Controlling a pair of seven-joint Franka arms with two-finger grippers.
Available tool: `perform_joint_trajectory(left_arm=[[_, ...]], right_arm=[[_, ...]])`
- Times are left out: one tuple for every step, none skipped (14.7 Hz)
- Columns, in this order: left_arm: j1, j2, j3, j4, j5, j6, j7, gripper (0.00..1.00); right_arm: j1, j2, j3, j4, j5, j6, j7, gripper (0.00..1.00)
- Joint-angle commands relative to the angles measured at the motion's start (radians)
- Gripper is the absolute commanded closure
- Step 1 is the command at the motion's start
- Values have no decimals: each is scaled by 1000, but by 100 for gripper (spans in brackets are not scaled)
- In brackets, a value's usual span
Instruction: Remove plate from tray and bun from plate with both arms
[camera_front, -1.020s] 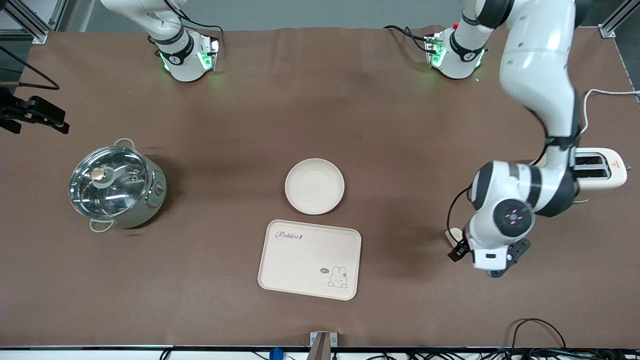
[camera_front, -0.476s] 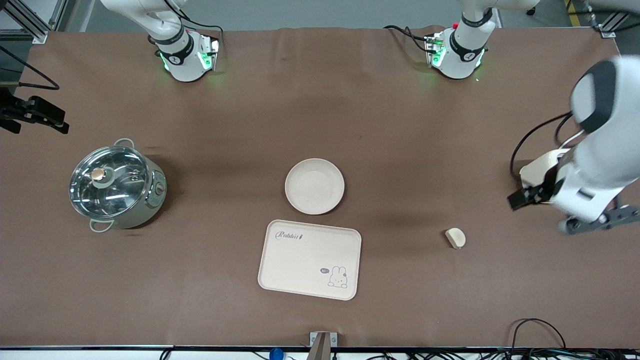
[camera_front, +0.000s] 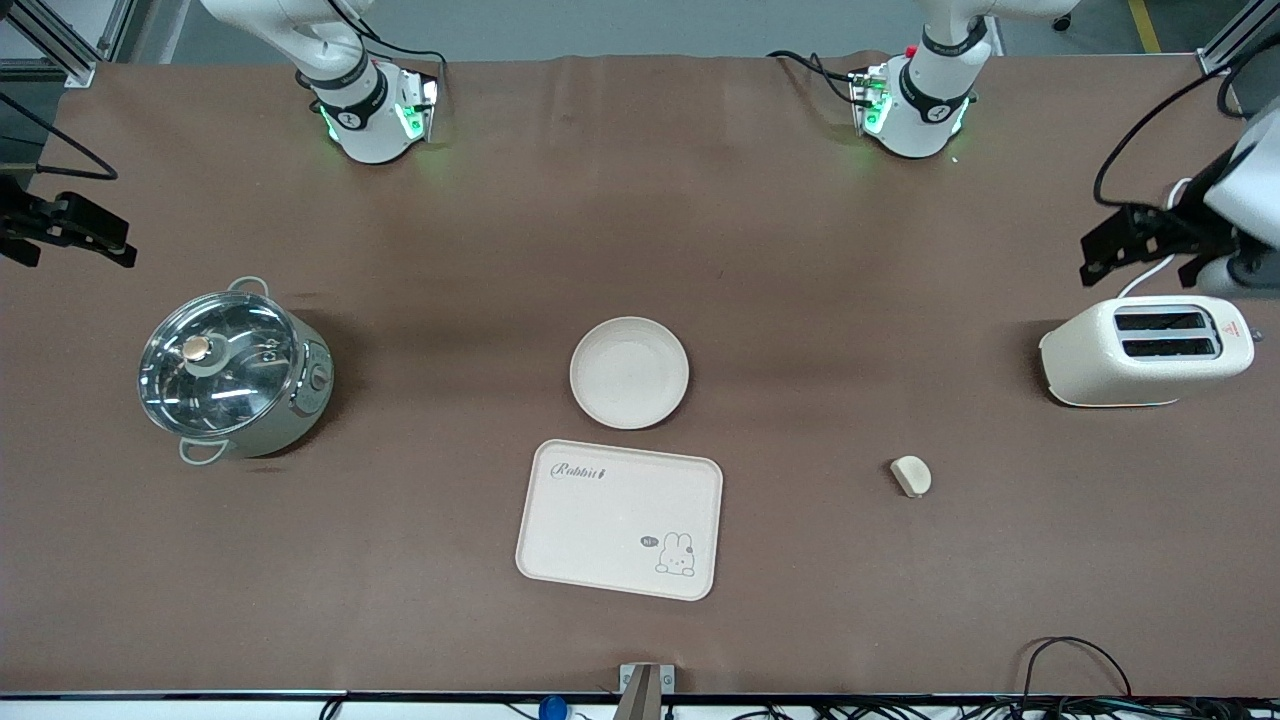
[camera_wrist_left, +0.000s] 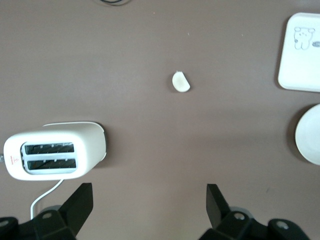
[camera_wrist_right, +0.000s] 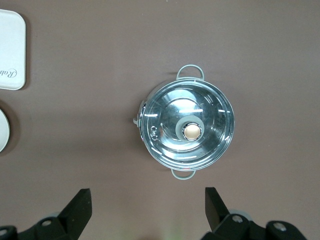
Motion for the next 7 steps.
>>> perform_joint_trajectory(left_arm=[[148,-53,-151,-56,-11,-5,27,0],[199,-70,-204,-71,-12,-8,29,0],[204,-93,-209,-99,-12,-10,33,0],[206,-108,-209,-111,-12,-10,33,0],[210,-112,-215,-111,-11,-11,35,0],[212,-112,-217,-110,-12,-11,36,0],[210,-112,-217,-107,-11,-13,35,0]], right_arm=[[1,-5,4,2,-17,-6,5,0],[1,-5,4,2,-17,-6,5,0],[1,-5,4,2,-17,-6,5,0],[2,-5,4,2,-17,-6,5,0],[2,-5,6,2,-17,-8,5,0],[2,-5,6,2,-17,-6,5,0],[1,-5,4,2,-17,-3,5,0]])
